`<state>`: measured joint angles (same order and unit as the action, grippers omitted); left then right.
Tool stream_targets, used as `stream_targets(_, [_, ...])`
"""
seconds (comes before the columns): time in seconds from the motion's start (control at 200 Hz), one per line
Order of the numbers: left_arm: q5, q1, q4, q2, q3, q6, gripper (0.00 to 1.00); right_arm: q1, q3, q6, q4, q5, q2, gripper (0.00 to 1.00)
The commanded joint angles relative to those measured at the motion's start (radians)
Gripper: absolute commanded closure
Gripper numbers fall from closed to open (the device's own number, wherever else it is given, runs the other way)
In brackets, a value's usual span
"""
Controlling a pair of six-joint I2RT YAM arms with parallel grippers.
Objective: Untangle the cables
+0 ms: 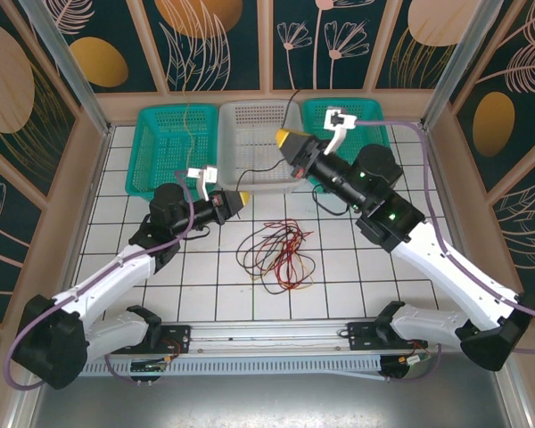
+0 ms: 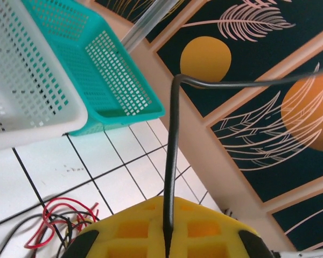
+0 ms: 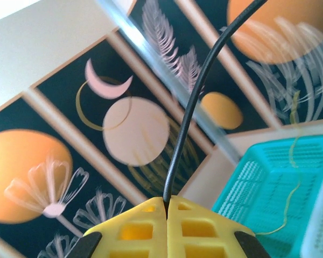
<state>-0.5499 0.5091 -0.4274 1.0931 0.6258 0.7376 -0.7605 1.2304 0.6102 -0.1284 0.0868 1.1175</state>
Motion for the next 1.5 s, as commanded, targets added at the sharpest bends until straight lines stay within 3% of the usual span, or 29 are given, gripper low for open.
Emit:
stream_targets(0.0, [0.018, 0.042, 0.008, -0.073, -0.032, -0.12, 1.0, 0.078, 0.047, 0.02, 0.062, -0.084, -0.01, 1.0])
stream_targets(0.175, [0.066, 0.145, 0.187, -0.095, 0.011, -0.325, 1.0, 0.204, 0.057, 0.058, 0.097, -0.048, 0.022, 1.0])
stream_targets(0.31, [0.078, 0.222, 0.291, -0.037, 0.069, -0.425, 1.0, 0.208, 0.077, 0.058, 0.106, -0.024, 0.059, 1.0])
stream_targets(0.49, [0.053, 0.305, 0.36, 0.099, 0.163, -0.487, 1.0, 0.24, 0.096, 0.051, 0.12, -0.012, 0.089, 1.0])
stream_targets(0.681, [0.009, 0.334, 0.357, 0.209, 0.214, -0.474, 1.0, 0.249, 0.114, 0.049, 0.128, 0.008, 0.1, 1.0])
stream_targets(0.796, [0.08, 0.334, 0.328, 0.212, 0.222, -0.435, 1.0, 0.258, 0.123, 0.042, 0.138, 0.013, 0.106, 1.0])
stream_targets(0.896, [0.194, 0.333, 0.307, 0.197, 0.223, -0.389, 0.65, 0.282, 0.141, 0.028, 0.15, 0.019, 0.113, 1.0])
stream_targets(1.011, [0.373, 0.331, 0.309, 0.164, 0.22, -0.325, 0.43, 0.325, 0.187, -0.003, 0.168, 0.025, 0.131, 1.0])
stream_targets(1.241, [0.609, 0.324, 0.347, 0.024, 0.176, -0.251, 0.22, 0.451, 0.324, -0.066, 0.2, 0.065, 0.224, 1.0])
stream_targets(1.346, [0.706, 0.309, 0.42, -0.005, 0.177, -0.206, 0.21, 0.505, 0.383, -0.095, 0.223, 0.076, 0.287, 1.0])
stream_targets(1.497, [0.657, 0.281, 0.424, -0.031, 0.13, -0.147, 0.21, 0.573, 0.404, -0.116, 0.233, 0.085, 0.367, 1.0])
